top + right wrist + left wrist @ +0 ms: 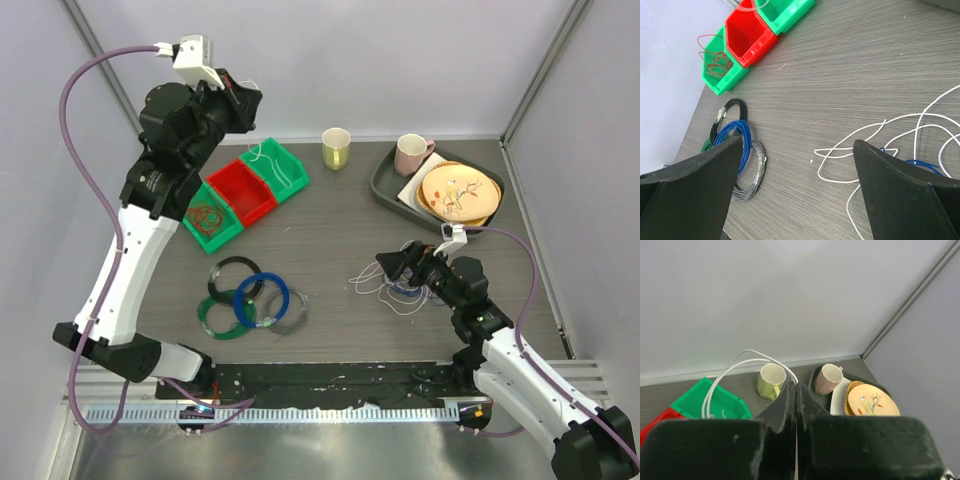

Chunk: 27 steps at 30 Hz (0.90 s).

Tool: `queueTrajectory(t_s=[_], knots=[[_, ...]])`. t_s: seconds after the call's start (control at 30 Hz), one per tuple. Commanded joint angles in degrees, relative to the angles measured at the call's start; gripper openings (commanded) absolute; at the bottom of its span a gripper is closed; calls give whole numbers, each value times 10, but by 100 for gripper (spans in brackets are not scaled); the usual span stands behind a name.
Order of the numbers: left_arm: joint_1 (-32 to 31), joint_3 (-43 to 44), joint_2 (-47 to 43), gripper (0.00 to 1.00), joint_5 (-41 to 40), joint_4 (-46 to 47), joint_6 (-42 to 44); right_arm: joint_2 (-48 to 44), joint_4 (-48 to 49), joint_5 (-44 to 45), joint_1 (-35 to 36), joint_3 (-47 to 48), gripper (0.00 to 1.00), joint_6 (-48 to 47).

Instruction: Untangle the cables

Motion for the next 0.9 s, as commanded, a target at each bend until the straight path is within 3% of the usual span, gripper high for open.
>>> queueTrajectory(t_s=[0.0,0.13,0.23,0.87], knots=[[0,13,-8,0,-16,24,6,-1,35,-11,2,1,97,-12],[1,4,26,0,-143,67,39,2,34,-12,2,2,97,-14],[3,35,68,0,-185,53,70,2,31,-11,2,2,97,-18],[28,63,120,0,-222,86,128,-3,12,12,2,7,97,-34]])
